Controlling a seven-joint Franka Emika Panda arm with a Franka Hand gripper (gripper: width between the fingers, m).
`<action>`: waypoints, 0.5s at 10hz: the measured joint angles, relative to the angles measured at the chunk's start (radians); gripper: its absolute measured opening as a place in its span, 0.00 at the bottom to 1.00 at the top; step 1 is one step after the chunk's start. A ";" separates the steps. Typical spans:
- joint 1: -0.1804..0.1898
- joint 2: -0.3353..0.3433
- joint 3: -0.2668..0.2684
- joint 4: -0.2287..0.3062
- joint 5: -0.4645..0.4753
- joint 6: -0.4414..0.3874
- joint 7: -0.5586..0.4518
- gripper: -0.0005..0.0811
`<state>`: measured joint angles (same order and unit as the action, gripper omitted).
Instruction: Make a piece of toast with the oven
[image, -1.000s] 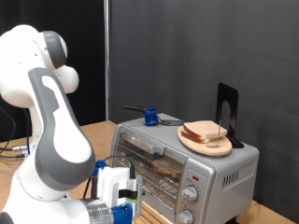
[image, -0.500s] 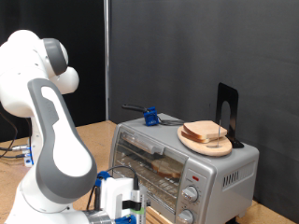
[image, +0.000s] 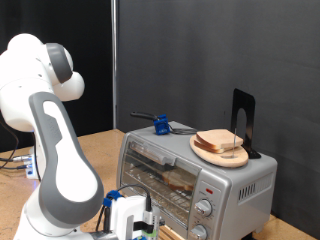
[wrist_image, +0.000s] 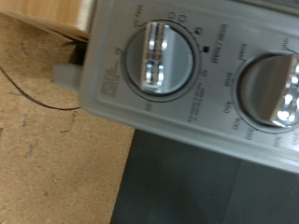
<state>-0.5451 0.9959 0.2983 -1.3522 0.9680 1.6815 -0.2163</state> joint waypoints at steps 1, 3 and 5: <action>0.001 0.000 -0.002 -0.001 -0.003 0.010 0.000 1.00; -0.003 0.003 0.005 -0.001 0.010 -0.002 -0.019 1.00; -0.006 0.017 0.024 -0.001 0.051 0.001 -0.086 1.00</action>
<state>-0.5511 1.0125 0.3221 -1.3537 1.0193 1.6827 -0.3025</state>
